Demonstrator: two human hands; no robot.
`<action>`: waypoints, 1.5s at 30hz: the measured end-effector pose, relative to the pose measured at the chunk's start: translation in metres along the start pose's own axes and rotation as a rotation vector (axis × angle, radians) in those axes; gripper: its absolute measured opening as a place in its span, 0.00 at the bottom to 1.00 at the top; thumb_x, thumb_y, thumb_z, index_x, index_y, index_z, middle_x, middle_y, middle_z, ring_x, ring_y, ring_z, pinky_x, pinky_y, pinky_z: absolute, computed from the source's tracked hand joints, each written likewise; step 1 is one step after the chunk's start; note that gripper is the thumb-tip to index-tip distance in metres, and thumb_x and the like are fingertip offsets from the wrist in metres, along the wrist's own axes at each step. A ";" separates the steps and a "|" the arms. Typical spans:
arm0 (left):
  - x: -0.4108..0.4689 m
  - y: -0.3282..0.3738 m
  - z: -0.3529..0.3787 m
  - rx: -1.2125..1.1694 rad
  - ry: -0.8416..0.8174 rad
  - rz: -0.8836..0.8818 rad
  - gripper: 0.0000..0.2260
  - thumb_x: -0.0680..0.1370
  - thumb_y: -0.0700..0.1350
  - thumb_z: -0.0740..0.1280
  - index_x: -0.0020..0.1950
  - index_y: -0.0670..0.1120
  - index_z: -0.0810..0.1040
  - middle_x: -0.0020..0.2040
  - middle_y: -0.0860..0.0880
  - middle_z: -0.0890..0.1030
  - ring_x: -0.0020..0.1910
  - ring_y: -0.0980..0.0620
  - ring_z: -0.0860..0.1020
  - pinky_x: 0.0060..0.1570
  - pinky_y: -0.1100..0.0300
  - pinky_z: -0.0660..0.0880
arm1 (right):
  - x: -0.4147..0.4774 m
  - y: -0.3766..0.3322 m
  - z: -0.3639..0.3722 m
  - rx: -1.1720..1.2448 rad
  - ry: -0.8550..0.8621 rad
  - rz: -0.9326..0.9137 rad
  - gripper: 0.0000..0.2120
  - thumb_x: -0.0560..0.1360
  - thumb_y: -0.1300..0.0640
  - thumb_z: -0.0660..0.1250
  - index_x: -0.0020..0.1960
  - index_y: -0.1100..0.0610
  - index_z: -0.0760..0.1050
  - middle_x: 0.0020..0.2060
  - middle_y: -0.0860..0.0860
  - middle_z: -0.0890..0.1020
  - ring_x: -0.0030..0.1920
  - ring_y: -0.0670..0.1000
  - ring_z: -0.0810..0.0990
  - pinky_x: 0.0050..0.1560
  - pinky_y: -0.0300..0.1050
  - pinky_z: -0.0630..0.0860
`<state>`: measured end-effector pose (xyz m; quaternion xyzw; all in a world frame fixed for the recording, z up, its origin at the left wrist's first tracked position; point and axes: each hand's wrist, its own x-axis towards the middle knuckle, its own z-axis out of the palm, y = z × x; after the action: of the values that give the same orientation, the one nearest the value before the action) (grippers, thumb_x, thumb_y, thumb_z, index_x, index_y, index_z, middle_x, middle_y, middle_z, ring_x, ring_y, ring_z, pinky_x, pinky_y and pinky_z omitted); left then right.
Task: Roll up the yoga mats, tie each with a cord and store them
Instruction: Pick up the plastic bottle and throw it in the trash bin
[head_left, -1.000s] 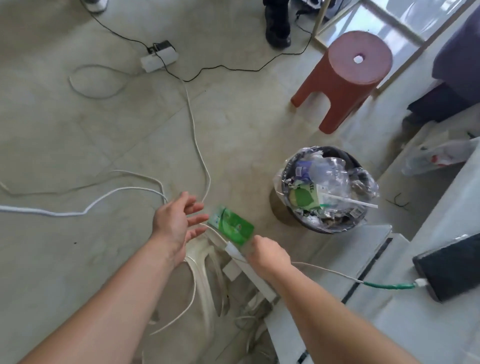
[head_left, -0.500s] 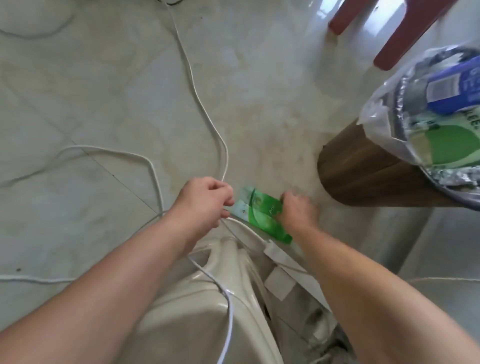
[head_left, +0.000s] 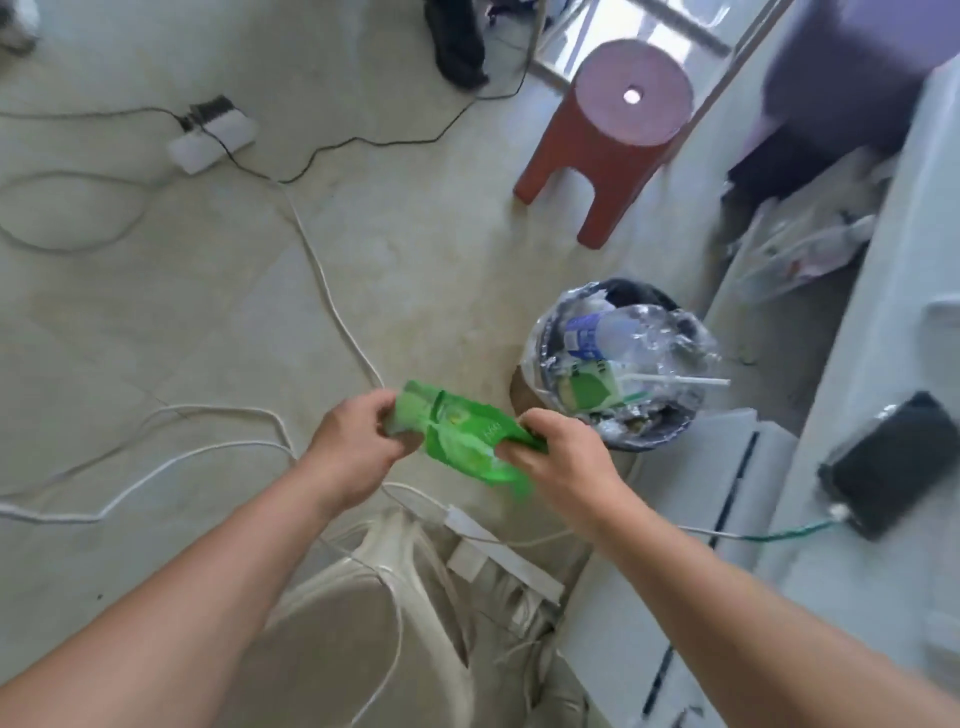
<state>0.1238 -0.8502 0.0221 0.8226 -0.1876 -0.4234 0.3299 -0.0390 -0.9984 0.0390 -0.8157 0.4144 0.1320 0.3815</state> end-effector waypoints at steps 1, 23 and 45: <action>-0.008 0.021 -0.001 -0.003 0.010 0.031 0.07 0.70 0.45 0.77 0.43 0.55 0.82 0.43 0.49 0.86 0.47 0.44 0.83 0.53 0.45 0.78 | -0.012 -0.002 -0.022 -0.001 0.015 0.010 0.10 0.73 0.49 0.72 0.46 0.56 0.78 0.39 0.50 0.79 0.44 0.55 0.77 0.45 0.51 0.74; 0.109 0.268 0.179 1.471 -0.115 0.533 0.12 0.78 0.49 0.63 0.60 0.57 0.79 0.56 0.53 0.79 0.58 0.47 0.74 0.53 0.54 0.68 | -0.055 0.122 -0.194 0.531 0.313 0.302 0.12 0.75 0.56 0.65 0.57 0.45 0.73 0.52 0.44 0.79 0.53 0.46 0.78 0.58 0.49 0.76; -0.192 0.296 0.044 -0.073 -0.179 0.056 0.07 0.79 0.39 0.68 0.55 0.47 0.82 0.48 0.47 0.85 0.47 0.49 0.84 0.44 0.58 0.75 | -0.222 -0.004 -0.219 0.520 0.274 0.422 0.12 0.77 0.56 0.65 0.60 0.51 0.76 0.51 0.46 0.80 0.52 0.47 0.78 0.56 0.45 0.75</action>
<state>-0.0310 -0.9649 0.3211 0.7635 -0.2237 -0.4921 0.3534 -0.1960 -1.0296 0.3059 -0.5979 0.6407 -0.0123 0.4816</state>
